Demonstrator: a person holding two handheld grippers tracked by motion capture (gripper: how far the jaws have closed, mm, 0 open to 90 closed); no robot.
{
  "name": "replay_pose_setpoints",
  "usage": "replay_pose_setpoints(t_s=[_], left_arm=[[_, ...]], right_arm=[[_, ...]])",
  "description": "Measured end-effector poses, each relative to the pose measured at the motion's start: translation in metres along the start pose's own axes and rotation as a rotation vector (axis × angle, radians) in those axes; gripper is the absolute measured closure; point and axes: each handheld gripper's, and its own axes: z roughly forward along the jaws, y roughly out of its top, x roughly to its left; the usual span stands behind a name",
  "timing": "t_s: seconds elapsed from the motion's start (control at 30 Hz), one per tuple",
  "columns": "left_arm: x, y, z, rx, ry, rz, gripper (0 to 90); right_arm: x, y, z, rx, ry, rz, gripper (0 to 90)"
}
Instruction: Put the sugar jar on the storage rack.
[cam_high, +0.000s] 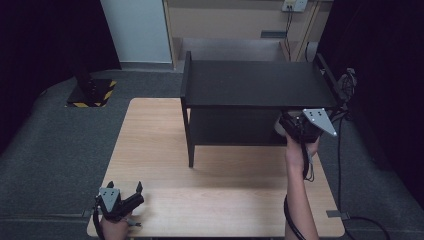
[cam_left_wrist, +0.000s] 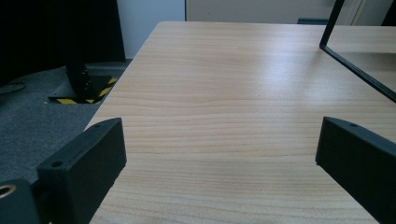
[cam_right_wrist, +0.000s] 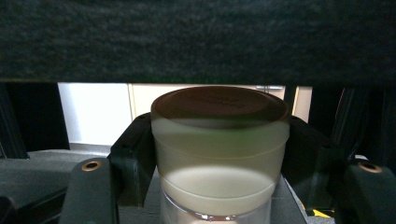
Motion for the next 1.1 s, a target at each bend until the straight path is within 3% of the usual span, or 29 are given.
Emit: replay_pose_setpoints(t_s=[0.7,0.87,1.1], left_arm=[[0.001,0.000,0.000,0.000,-0.001,-0.005,0.8],[0.001,0.000,0.000,-0.001,-0.002,-0.005,0.9],[0.001,0.000,-0.001,-0.003,-0.006,-0.006,0.9]], right_arm=[[-0.005,-0.002,0.001,-0.002,0.012,0.011,33.0],[0.002,0.002,-0.007,-0.025,-0.019,-0.003,26.7],[0.009,0.004,-0.017,-0.027,-0.043,-0.011,11.0]])
